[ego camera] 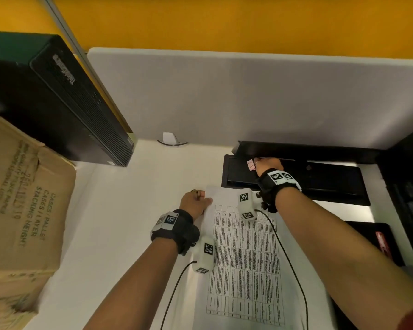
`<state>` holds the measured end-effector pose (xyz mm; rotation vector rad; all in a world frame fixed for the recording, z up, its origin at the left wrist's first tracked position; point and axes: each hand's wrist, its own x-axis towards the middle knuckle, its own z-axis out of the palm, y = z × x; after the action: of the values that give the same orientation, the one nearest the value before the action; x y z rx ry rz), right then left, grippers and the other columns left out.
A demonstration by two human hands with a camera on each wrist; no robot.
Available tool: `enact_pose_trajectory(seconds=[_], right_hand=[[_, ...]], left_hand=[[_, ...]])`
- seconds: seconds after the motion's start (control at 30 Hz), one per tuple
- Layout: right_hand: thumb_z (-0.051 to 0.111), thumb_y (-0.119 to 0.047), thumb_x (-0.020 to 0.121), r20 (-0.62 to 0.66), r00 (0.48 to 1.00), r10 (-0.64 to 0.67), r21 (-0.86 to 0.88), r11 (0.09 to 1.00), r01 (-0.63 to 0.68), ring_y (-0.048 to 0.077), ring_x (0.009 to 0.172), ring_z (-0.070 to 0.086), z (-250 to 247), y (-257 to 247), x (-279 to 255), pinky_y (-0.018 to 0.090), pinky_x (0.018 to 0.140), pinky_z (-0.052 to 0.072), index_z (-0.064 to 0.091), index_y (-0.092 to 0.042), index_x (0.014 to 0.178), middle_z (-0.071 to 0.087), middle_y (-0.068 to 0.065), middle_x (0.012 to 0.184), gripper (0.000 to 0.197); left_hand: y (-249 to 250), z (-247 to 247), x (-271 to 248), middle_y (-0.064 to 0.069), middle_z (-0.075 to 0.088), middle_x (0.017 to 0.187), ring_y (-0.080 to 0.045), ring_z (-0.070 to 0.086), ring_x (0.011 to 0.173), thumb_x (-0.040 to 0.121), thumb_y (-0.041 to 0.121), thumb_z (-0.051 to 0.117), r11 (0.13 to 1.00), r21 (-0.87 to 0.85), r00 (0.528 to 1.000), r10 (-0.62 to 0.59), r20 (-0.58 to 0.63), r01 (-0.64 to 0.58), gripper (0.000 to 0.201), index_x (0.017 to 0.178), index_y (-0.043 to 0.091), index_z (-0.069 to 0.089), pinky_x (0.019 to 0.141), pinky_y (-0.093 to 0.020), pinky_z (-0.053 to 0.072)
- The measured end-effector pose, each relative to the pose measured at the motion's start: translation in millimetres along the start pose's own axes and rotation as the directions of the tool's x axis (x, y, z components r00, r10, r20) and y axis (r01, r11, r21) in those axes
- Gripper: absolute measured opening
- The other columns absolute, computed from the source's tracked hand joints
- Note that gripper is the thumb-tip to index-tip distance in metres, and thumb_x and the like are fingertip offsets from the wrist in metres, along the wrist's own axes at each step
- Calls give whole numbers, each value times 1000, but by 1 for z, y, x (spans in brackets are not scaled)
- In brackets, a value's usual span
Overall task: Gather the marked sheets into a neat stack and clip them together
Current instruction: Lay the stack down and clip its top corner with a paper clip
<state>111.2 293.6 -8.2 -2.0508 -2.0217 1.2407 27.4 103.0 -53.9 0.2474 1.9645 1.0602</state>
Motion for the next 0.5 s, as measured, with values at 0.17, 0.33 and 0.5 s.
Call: enact_pose_trajectory(seconds=[0.17,0.33,0.5], right_hand=[[52,-21,90,127,991,-51,97,995,39,34,111,56,0,6,-5,35,97,43,60,2,107,60,23,118,30],[63,-6,81,134,904,-406,248,897,367,13,83,59,11,29,-23,15,70,46,62,-7,104,62,2,90,22],[46,10,83,211,763,-611,113,791,601,23,96,63,26,27,-33,11,81,46,64,-3,109,68,18,101,34]], left_hand=[[-6,0,5,0,51,66,-22,50,75,79,9,66,1000,6,1000,11,-12,-11,13,70,11,56,86,-41,47],[-10,1,10,-9,61,77,-28,57,82,78,13,67,999,46,999,29,-20,-29,14,70,16,56,96,-49,49],[-13,2,10,-19,64,90,-37,62,96,78,17,68,994,98,998,48,-33,-45,24,96,3,61,97,-48,48]])
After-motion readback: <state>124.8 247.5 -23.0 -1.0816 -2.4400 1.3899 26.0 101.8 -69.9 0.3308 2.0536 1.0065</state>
